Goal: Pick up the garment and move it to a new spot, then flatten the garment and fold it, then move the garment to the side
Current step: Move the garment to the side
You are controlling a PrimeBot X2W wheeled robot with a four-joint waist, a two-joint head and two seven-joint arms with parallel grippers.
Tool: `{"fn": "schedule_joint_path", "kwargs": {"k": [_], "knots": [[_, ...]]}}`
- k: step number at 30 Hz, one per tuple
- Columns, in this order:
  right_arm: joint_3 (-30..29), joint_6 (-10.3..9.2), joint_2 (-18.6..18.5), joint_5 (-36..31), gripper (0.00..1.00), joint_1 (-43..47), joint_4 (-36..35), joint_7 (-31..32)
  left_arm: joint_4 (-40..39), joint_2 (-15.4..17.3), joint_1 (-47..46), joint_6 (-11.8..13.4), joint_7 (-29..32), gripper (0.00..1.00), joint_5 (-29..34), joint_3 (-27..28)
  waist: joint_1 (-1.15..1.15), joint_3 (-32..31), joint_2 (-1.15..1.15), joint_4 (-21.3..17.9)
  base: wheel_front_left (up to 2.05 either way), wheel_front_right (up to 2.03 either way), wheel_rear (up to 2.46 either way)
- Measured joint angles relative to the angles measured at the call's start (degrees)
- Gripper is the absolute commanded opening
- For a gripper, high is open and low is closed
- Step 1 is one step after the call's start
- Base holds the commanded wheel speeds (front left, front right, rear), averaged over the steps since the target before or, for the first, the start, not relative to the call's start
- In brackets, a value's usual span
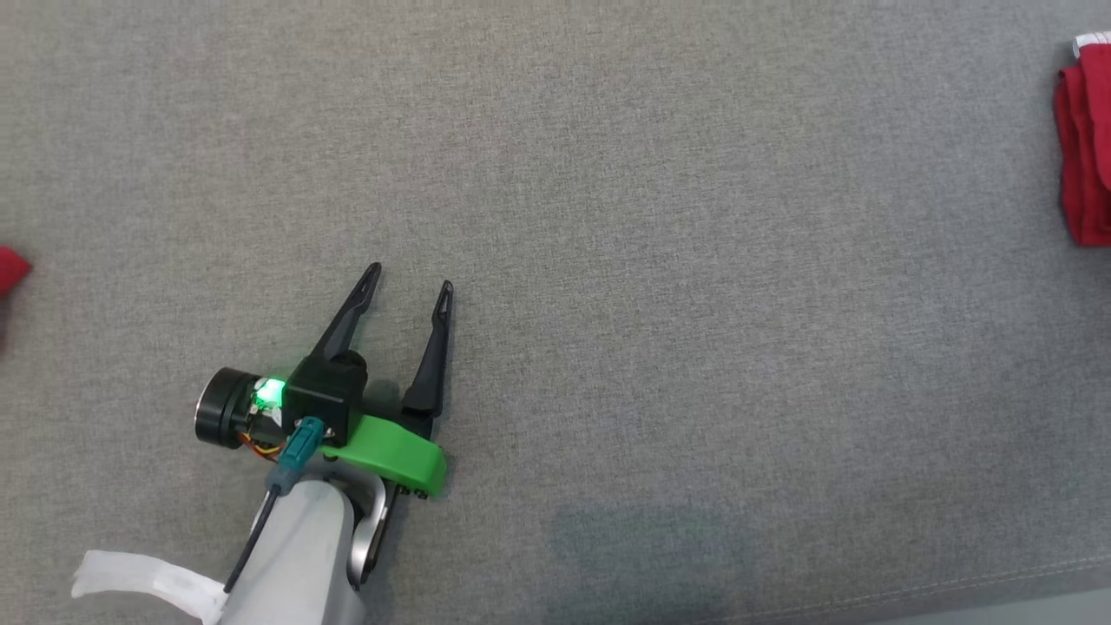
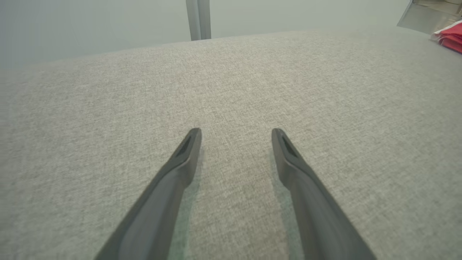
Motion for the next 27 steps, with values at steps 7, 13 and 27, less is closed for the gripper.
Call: {"fn": "schedule_joint_path", "kwargs": {"k": [7,13,27], "knots": [[-16.5,-0.01,9.3,-12.6,1.0,10.1,-16.4,0.0,0.0,-0.3,2.6,0.8,0.0,1.0,-1.8,0.8,0.0,-4.1,0.0,0.5,0.0,0.0,0.0],[-13.3,0.0,19.5,-13.4,1.0,18.8,-27.9,0.0,0.5,-0.4,6.5,2.3,0.0,1.0,-3.1,3.7,0.0,-9.3,0.0,0.7,0.0,0.0,0.0],[6.0,-0.01,27.5,1.2,1.0,41.7,-44.7,0.0,1.0,-0.4,15.7,5.2,0.0,1.0,-4.7,10.6,0.0,-22.3,0.0,3.4,0.0,0.0,0.0]]}}
